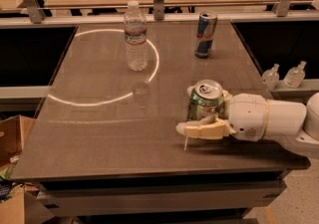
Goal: Knock green can over
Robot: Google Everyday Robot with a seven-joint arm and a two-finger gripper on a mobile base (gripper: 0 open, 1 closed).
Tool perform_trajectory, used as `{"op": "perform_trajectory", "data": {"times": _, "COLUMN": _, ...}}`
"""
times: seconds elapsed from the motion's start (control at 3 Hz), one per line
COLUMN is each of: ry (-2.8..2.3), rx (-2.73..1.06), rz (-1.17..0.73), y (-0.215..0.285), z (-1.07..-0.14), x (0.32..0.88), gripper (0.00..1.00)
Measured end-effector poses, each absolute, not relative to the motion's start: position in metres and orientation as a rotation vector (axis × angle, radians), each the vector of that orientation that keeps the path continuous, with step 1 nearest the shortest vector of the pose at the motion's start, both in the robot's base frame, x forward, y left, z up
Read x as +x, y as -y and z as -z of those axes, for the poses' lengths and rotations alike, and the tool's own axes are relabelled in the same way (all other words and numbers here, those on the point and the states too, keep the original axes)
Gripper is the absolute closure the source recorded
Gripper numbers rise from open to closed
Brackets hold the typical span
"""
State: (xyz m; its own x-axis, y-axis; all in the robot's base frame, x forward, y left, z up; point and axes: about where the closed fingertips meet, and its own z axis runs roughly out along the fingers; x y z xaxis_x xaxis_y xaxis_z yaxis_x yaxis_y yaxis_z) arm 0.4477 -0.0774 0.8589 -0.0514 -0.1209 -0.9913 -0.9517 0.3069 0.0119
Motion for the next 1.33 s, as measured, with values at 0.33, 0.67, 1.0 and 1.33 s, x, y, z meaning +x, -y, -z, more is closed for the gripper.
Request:
{"op": "perform_trajectory", "data": {"times": 0.33, "ry": -1.456, "rx": -1.059, "rz": -0.947, "y": 0.076, "z": -0.858, "x": 0.448, "gripper": 0.61}}
{"op": "perform_trajectory", "data": {"times": 0.67, "ry": -1.445, "rx": -1.102, "rz": -0.939, "y": 0.07, "z": -0.869, "x": 0.453, "gripper": 0.83}}
{"op": "perform_trajectory", "data": {"times": 1.0, "ry": -1.367, "rx": -1.171, "rz": -0.925, "y": 0.059, "z": -0.901, "x": 0.464, "gripper": 1.0}}
{"op": "perform_trajectory", "data": {"times": 1.33, "ry": -1.28, "rx": -1.211, "rz": -0.899, "y": 0.053, "z": -0.94, "x": 0.483, "gripper": 1.0}}
